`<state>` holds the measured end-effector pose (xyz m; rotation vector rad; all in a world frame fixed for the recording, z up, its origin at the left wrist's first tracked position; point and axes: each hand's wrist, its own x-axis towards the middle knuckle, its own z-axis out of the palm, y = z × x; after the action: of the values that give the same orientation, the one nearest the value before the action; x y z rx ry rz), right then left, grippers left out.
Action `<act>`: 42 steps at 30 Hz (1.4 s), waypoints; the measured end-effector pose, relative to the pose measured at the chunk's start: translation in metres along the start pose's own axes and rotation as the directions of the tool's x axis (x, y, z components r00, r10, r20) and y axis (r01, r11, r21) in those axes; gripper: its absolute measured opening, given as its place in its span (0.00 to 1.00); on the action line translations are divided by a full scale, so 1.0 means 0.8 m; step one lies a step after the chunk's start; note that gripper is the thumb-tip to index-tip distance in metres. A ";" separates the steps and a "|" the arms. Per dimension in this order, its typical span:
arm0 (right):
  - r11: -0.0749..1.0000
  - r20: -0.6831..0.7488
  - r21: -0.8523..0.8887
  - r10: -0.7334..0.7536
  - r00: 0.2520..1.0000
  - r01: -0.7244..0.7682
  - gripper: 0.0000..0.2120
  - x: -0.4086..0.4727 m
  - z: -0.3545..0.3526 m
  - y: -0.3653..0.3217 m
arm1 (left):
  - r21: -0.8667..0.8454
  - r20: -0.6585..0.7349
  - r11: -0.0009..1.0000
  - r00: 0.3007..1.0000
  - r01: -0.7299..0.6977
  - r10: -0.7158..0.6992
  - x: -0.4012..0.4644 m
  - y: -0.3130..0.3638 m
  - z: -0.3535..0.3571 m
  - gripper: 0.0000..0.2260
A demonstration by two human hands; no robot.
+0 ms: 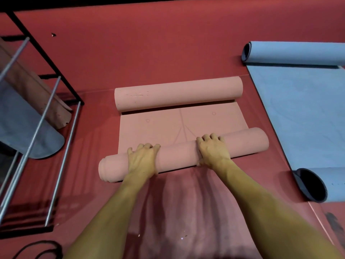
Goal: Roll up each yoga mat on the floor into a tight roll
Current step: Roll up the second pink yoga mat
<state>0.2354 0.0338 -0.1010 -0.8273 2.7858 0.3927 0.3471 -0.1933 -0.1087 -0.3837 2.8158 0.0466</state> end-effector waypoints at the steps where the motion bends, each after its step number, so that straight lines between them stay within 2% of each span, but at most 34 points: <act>1: 1.000 0.023 0.011 -0.007 1.000 0.007 0.38 -0.002 -0.002 -0.001 | -0.002 0.027 1.000 1.000 -0.010 0.010 -0.001 -0.002 -0.004 0.38; 5: 0.997 0.107 0.079 -0.012 0.994 0.003 0.43 -0.016 -0.012 0.000 | -0.053 0.120 0.997 0.991 -0.060 0.066 -0.008 -0.008 -0.018 0.34; 10: 0.995 0.256 0.099 -0.034 0.966 0.009 0.41 -0.044 -0.017 -0.004 | -0.186 0.332 0.980 0.934 -0.069 0.128 -0.023 -0.016 -0.030 0.34; 12: 0.993 0.291 0.122 -0.031 0.956 -0.004 0.42 -0.053 -0.018 -0.008 | -0.197 0.360 0.979 0.925 -0.054 0.123 -0.029 -0.012 -0.032 0.33; 16: 0.994 0.196 0.099 0.016 0.981 -0.035 0.42 -0.064 -0.020 -0.013 | -0.183 0.357 0.983 0.930 -0.019 0.085 -0.037 -0.006 -0.032 0.36; 20: 0.988 0.149 0.149 0.011 0.989 -0.033 0.38 -0.068 -0.018 -0.014 | -0.031 0.231 0.999 0.972 -0.027 0.033 -0.048 0.005 -0.029 0.43; 23: 0.972 0.113 0.232 0.011 0.993 -0.037 0.42 -0.067 -0.015 -0.009 | -0.131 0.190 0.991 0.982 0.020 0.005 -0.048 0.002 -0.027 0.42; 27: 0.956 0.121 0.290 0.015 0.992 -0.050 0.38 -0.067 -0.018 -0.006 | -0.154 0.170 0.987 0.985 0.033 -0.006 -0.046 -0.005 -0.029 0.40; 32: 0.966 0.069 0.255 0.030 0.997 -0.046 0.37 -0.069 -0.018 -0.006 | -0.083 0.113 0.996 0.993 -0.016 0.025 -0.042 0.007 -0.034 0.38; 37: 0.963 0.053 0.268 0.012 0.999 -0.026 0.37 -0.065 -0.024 -0.004 | -0.187 0.109 0.982 0.994 0.013 0.007 -0.034 -0.002 -0.034 0.35; 40: 0.964 0.088 0.266 -0.012 0.996 -0.012 0.43 -0.066 -0.024 -0.002 | -0.214 0.119 0.977 0.993 0.026 0.000 -0.032 -0.005 -0.032 0.36; 42: 0.974 0.055 0.224 0.014 0.998 -0.026 0.44 -0.068 -0.018 -0.006 | -0.216 0.100 0.976 0.995 0.028 -0.006 -0.032 -0.004 -0.030 0.37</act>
<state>0.2808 0.0527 -0.0736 -0.7254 2.7253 0.0963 0.3647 -0.1915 -0.0782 -0.4412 2.7159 0.3629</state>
